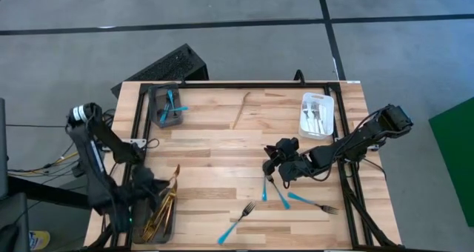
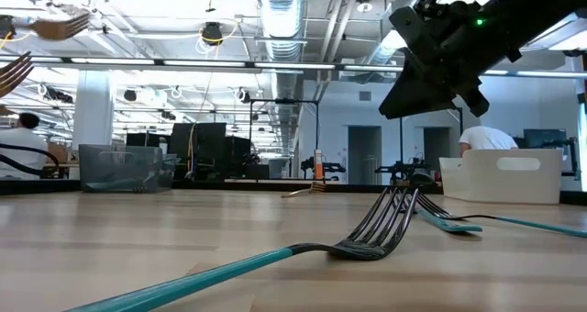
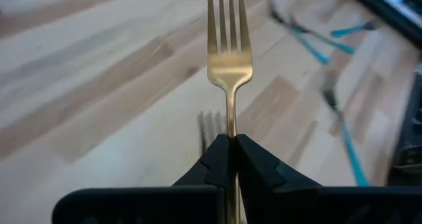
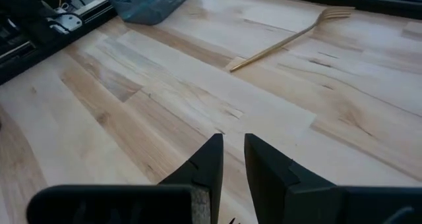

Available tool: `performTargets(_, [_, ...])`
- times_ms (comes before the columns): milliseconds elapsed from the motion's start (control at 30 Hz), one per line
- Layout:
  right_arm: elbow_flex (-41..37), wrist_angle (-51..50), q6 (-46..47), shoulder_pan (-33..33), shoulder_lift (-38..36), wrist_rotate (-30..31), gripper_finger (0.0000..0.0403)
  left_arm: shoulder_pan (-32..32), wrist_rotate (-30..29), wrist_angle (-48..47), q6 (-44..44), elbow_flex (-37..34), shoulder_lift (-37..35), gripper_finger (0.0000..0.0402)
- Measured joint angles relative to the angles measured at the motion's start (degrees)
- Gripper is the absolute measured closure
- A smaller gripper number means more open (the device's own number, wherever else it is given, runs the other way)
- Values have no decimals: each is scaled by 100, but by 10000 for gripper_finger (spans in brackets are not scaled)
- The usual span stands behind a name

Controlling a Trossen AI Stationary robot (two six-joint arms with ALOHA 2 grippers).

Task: Sort silverware by color (type)
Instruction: Put the gold fork into the bottom black bin

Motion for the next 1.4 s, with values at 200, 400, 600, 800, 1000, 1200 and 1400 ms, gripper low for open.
performTargets(200, [0, 1, 21, -37, 0, -11, 316, -61, 253, 212, -76, 110, 496, 399])
performTargets(400, [0, 3, 70, -32, 0, -24, 315, -127, 992, 233, -7, 144, 553, 395])
performTargets(600, [0, 4, 68, -42, 0, -17, 300, -155, 1290, 347, 66, 142, 550, 361])
performTargets(800, [-2, -2, 39, -42, 0, -15, 268, -155, 1656, 232, 79, 142, 540, 300])
performTargets(1000, [-2, 1, -25, -105, 0, -39, 242, -21, 988, -618, 106, 429, 414, 256])
performTargets(1200, [-2, 3, -131, -275, 0, -566, 240, 666, 131, -1008, 1245, 791, 57, 252])
performTargets(1400, [-2, 5, -372, -586, 0, -640, 247, 2182, 760, -638, 3404, 662, -243, 269])
